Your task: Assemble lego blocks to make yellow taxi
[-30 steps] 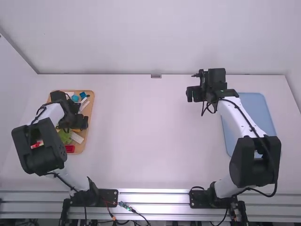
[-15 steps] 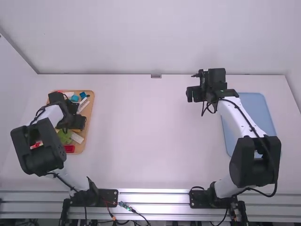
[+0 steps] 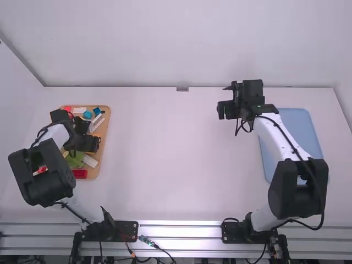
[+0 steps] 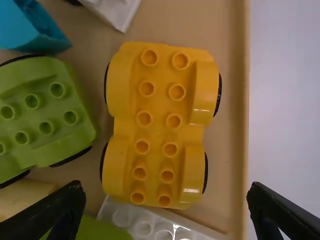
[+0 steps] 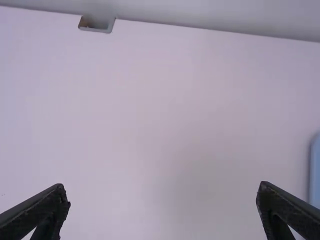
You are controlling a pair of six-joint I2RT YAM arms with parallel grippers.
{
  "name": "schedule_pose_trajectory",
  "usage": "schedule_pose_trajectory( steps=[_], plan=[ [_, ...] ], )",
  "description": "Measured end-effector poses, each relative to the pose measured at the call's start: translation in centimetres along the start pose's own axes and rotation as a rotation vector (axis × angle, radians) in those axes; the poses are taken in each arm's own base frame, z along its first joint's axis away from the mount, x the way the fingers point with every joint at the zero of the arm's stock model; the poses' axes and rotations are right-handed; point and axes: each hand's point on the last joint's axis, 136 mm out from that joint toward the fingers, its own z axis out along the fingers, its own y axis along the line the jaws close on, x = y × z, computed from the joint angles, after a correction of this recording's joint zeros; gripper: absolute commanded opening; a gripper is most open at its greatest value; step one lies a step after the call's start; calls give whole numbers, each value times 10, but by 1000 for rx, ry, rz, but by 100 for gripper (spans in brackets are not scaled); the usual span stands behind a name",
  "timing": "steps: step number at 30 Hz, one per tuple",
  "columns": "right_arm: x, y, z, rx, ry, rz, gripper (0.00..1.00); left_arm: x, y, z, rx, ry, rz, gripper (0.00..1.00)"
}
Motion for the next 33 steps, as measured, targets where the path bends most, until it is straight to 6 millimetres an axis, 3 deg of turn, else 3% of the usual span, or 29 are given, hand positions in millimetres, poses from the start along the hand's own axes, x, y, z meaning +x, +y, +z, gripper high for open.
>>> schedule_pose_trajectory(
  steps=[33],
  plan=[
    [2, 3, 0, -4, 9, -3, 99, -7, 0, 7, 21, -82, 25, 89]
  ],
)
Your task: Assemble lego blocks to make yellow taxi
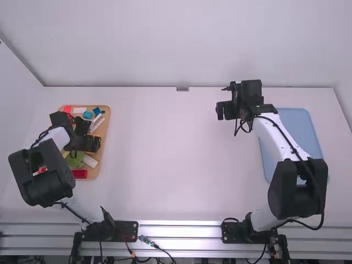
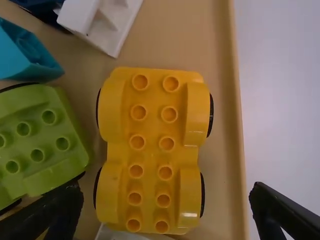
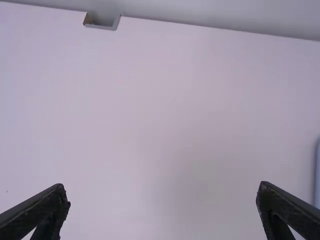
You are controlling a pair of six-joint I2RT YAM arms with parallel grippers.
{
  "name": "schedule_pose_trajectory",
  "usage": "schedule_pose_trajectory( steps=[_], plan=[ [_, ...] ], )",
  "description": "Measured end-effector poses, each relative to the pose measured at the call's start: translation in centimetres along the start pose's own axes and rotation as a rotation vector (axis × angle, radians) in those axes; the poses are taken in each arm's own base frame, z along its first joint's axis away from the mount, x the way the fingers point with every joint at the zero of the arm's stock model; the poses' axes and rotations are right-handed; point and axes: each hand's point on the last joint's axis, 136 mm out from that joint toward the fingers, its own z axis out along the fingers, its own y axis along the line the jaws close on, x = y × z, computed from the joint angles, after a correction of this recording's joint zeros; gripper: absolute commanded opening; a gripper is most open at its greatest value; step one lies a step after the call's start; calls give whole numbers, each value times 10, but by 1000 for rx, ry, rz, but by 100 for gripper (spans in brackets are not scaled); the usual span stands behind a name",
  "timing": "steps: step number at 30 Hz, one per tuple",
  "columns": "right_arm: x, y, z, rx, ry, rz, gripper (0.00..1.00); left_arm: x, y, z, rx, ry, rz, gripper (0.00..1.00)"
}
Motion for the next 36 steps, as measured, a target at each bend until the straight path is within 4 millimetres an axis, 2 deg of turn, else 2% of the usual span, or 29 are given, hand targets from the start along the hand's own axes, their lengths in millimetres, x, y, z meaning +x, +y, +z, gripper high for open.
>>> schedule_pose_trajectory(
  steps=[11, 20, 26, 27, 33, 36],
  plan=[
    [2, 0, 0, -1, 7, 1, 99, -3, 2, 1, -1, -16, 5, 90],
    [3, 0, 0, -1, 12, 1, 99, 15, 7, 17, 29, 28, -47, 91],
    [3, 0, 0, -1, 14, 2, 99, 14, 6, 17, 34, 21, -47, 87],
    [3, 0, 0, -1, 13, 3, 99, 14, 6, 18, 34, 22, -47, 84],
    [3, 0, 0, -1, 12, 2, 99, 19, 5, 27, 45, 38, -40, 79],
    [4, 0, 0, -1, 15, 2, 99, 17, 6, 27, 41, 32, -38, 73]
  ],
)
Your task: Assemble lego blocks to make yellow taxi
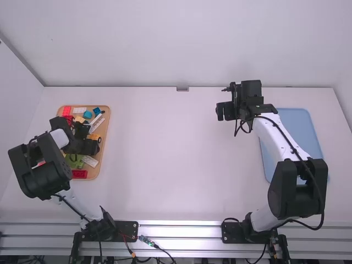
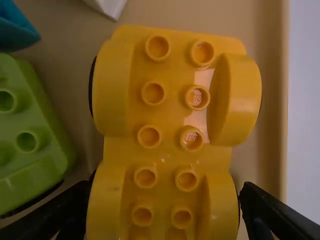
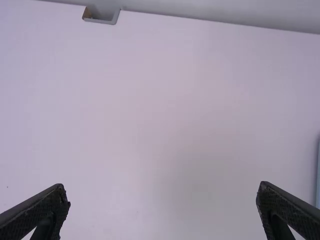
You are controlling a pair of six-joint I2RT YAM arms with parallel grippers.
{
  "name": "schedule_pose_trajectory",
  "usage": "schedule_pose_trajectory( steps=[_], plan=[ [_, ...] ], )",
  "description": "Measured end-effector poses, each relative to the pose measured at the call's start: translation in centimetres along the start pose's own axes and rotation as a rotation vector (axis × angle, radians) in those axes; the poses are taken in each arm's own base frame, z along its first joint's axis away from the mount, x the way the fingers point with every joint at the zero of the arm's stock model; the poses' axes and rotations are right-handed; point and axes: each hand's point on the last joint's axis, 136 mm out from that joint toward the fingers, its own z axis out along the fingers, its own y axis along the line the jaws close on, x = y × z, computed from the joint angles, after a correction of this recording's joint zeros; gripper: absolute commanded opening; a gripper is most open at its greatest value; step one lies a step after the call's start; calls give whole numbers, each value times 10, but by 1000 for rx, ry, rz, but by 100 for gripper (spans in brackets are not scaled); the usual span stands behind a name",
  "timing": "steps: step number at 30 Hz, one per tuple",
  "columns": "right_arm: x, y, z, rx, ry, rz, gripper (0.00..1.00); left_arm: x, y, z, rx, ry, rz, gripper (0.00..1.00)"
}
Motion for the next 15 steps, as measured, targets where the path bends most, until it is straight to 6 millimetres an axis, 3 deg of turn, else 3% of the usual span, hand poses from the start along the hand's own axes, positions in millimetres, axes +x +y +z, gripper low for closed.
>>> schedule_pose_trajectory(
  steps=[8, 15],
  plan=[
    [-1, 0, 0, 0, -5, -1, 99, -4, 3, 0, -10, -16, 8, 54],
    [-1, 0, 0, 0, -5, -2, 99, -4, 3, 0, -11, -17, 11, 48]
  ],
)
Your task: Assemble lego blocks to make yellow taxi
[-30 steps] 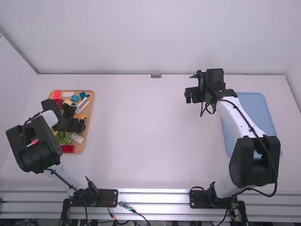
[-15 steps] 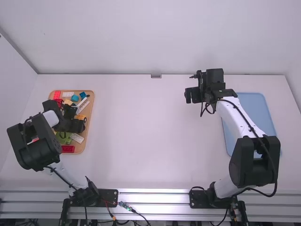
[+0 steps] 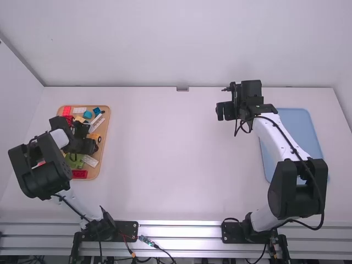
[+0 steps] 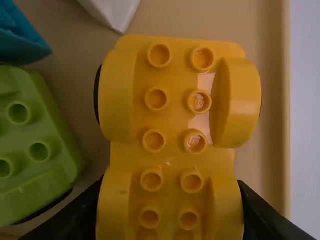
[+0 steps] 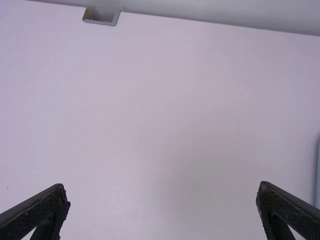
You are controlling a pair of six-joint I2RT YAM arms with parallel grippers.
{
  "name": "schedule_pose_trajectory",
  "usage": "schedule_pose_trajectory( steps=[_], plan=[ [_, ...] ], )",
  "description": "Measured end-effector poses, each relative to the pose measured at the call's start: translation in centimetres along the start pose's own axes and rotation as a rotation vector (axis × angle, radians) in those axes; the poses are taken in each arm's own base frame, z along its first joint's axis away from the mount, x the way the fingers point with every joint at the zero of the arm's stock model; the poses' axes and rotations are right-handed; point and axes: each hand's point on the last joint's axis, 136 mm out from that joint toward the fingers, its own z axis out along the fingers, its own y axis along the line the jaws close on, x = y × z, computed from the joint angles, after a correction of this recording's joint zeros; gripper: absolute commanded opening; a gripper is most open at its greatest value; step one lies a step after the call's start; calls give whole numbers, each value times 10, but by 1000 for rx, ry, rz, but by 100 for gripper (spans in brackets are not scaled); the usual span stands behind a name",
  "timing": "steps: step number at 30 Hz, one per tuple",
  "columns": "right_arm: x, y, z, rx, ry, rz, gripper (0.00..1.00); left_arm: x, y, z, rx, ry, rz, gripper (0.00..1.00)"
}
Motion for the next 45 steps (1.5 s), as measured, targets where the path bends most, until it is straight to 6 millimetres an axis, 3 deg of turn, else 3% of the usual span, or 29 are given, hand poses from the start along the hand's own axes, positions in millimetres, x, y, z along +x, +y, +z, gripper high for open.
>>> schedule_pose_trajectory(
  steps=[4, 7, 10, 17, 22, 26, 30, 31, 33, 35, 39, 45],
  plan=[
    [0, 0, 0, 0, 0, 0, 99, 0, 1, 0, -2, 2, -21, 47],
    [0, 0, 0, 0, 0, 0, 99, 4, 1, -4, -4, 39, -62, 33],
    [-2, 0, 0, 1, -7, 0, 99, 3, 2, -12, -4, 72, -85, 29],
    [-6, -1, 0, 3, -27, -5, 99, -37, 6, -37, -22, 38, -63, 21],
    [-10, -4, -1, 9, -43, -6, 99, -62, -18, -40, -37, 38, 25, 16],
    [-7, -14, -2, 22, -31, 13, 99, -79, -62, -37, -61, 46, 158, 15],
    [2, -22, -4, 33, 0, 35, 99, -90, -141, -53, 2, 14, 401, 17],
    [3, -23, -4, 33, 3, 37, 99, -90, -152, -55, 17, 9, 436, 17],
    [5, -23, -4, 34, 13, 40, 99, -88, -192, -64, 88, -4, 577, 15],
    [9, -23, -4, 32, 29, 30, 99, -71, -227, -68, 176, 33, 713, 14],
    [15, -22, -5, 28, 52, -8, 99, -55, -265, -68, 271, 33, 892, 15],
    [17, -29, -7, 33, 58, -18, 99, -46, -294, -55, 306, -16, 1020, 15]
  ],
)
